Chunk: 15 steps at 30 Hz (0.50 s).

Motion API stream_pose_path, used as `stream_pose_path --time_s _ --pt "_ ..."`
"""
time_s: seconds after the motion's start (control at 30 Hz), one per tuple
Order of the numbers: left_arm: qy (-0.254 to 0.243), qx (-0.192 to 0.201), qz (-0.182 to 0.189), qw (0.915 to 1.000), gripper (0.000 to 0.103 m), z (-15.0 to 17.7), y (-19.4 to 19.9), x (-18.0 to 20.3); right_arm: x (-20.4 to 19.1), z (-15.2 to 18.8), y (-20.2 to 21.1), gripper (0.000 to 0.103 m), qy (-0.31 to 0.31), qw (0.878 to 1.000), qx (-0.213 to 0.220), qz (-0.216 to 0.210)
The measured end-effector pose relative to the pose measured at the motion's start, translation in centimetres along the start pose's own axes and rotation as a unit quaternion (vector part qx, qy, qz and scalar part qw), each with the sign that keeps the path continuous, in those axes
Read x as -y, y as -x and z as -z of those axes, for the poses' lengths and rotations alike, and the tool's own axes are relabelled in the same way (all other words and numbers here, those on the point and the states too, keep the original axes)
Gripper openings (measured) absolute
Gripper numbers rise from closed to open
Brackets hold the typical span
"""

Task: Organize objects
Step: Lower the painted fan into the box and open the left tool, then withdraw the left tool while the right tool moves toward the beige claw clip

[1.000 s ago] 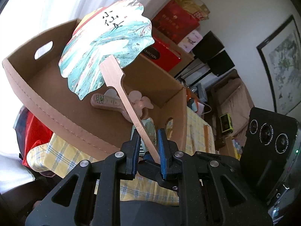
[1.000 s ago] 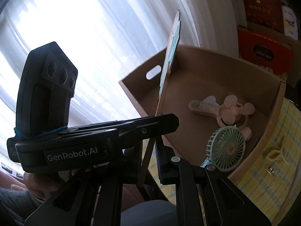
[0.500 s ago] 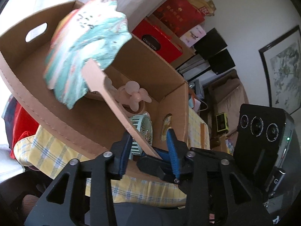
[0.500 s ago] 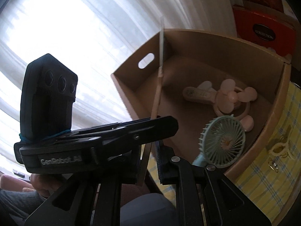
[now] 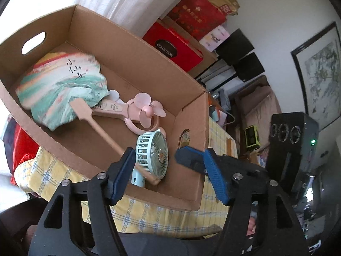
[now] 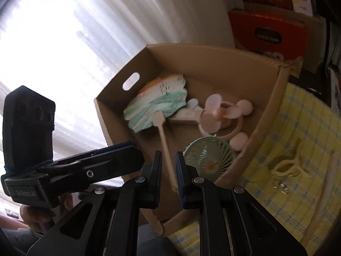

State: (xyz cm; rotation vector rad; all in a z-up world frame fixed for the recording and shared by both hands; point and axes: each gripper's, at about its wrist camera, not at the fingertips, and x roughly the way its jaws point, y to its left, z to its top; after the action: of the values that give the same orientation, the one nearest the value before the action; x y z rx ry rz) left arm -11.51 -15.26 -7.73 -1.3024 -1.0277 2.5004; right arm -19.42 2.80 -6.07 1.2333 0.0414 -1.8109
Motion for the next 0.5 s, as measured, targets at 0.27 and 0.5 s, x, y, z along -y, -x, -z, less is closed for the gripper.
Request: stream_pose_path --time_s 0.27,0.5 --pt "-0.031 0.000 -0.010 0.9995 0.074 0.5 0.2 1.8 -0.3 1.0 2.8 0.025 0.014 0.998 0.030 0.045" --pt "-0.062 -0.021 0.003 0.9978 0.097 1.4 -0.3 4.6 1.1 3.0 5.8 0.047 -0.009 0.995 0.046 0.085"
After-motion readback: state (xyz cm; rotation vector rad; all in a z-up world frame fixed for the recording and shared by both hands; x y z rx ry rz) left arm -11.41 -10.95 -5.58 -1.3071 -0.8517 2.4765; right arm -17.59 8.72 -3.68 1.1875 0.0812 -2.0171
